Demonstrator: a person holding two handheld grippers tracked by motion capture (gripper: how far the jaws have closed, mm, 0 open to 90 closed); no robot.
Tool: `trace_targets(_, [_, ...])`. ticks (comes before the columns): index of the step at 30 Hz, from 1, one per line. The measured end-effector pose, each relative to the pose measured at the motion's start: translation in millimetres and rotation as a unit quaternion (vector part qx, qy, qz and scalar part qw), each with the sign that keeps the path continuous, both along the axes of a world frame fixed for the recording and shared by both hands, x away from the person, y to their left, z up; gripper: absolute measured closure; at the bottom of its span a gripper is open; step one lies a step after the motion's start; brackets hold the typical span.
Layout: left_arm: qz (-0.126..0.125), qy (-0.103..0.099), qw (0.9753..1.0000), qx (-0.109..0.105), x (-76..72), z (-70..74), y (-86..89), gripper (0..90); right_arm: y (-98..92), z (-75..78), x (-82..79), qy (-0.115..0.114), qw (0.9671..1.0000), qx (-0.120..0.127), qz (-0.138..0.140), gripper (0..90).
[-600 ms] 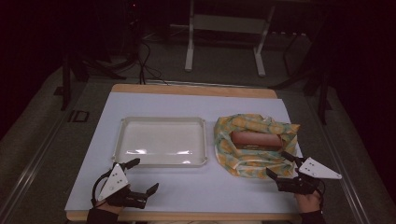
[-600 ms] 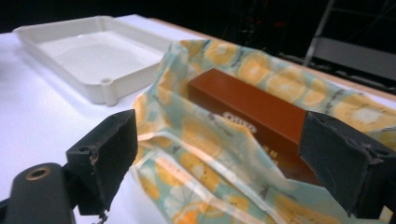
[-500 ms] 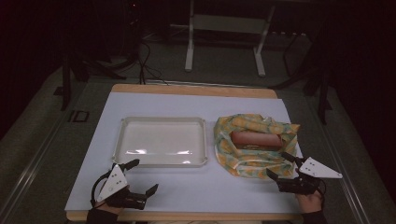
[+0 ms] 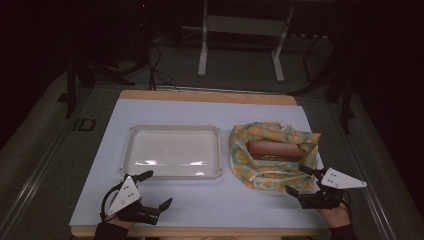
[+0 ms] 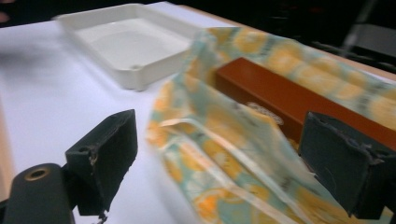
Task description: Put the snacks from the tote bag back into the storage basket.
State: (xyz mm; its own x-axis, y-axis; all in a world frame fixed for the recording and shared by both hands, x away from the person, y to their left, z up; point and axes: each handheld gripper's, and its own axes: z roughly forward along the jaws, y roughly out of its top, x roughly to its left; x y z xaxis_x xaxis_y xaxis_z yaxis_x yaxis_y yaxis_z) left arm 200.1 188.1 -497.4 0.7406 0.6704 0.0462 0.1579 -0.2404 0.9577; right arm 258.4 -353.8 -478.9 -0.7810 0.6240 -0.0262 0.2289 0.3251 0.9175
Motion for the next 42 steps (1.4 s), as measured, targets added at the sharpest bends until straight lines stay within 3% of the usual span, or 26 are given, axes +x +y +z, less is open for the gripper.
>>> trace_targets(3, [-0.001,-0.001,1.0000,0.000,-1.7,0.1,1.1,0.0,2.7,3.6,-0.8,-0.003,0.9998,-0.016,0.014,12.0])
trace_targets(12, [-0.002,0.000,1.0000,0.007,-3.1,-0.2,0.6,0.0,8.1,20.2,0.2,-0.014,0.9988,-0.027,0.040,12.0])
trace_targets(21, [-0.001,-0.001,1.0000,0.007,-2.9,0.2,1.5,0.0,7.0,37.0,7.0,-0.030,0.9976,-0.043,0.045,12.1])
trace_targets(29, [-0.003,-0.002,1.0000,0.004,-3.2,0.3,1.3,0.0,5.7,51.7,20.9,-0.041,0.9966,-0.051,0.049,12.5])
trace_targets(32, [-0.004,-0.002,1.0000,0.006,-3.1,0.3,0.9,0.0,5.8,55.5,26.3,-0.039,0.9970,-0.042,0.052,12.5])
trace_targets(42, [-0.006,0.001,1.0000,0.007,-3.1,0.2,0.4,0.0,5.2,69.0,44.2,-0.043,0.9959,-0.058,0.055,13.7])
